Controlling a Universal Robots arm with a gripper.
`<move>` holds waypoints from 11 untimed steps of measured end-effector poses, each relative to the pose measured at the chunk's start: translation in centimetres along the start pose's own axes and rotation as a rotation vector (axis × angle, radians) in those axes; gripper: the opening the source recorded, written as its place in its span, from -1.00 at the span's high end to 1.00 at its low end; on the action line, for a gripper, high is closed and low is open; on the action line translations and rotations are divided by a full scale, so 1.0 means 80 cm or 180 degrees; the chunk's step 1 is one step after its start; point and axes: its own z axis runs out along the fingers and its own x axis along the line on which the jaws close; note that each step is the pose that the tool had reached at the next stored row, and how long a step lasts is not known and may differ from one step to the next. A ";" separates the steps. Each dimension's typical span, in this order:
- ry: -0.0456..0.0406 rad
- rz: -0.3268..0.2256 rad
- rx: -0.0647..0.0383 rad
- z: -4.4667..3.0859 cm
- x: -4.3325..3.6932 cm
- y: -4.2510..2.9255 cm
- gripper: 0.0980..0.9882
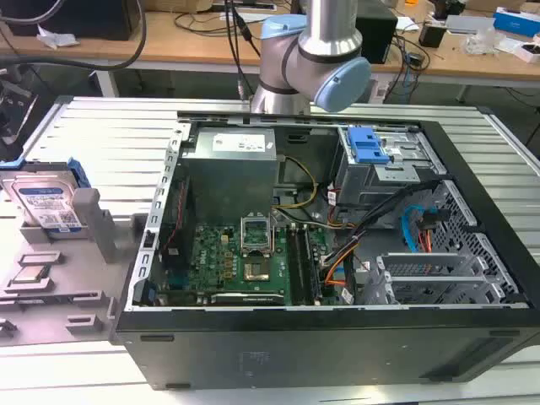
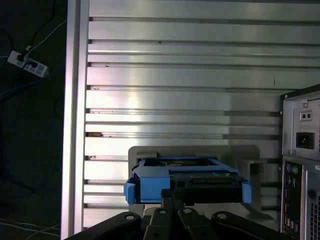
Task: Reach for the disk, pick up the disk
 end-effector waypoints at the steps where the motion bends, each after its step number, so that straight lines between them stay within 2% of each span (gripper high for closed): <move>1: 0.0001 -0.0015 0.0000 0.0000 0.000 0.0000 0.98; 3: 0.0003 -0.0069 0.0000 0.0000 0.000 0.0000 0.98; 7: 0.0015 -0.0379 0.0000 0.0000 0.000 0.0000 0.98; 11: 0.0022 -0.0565 0.0000 0.0000 0.000 0.0000 0.98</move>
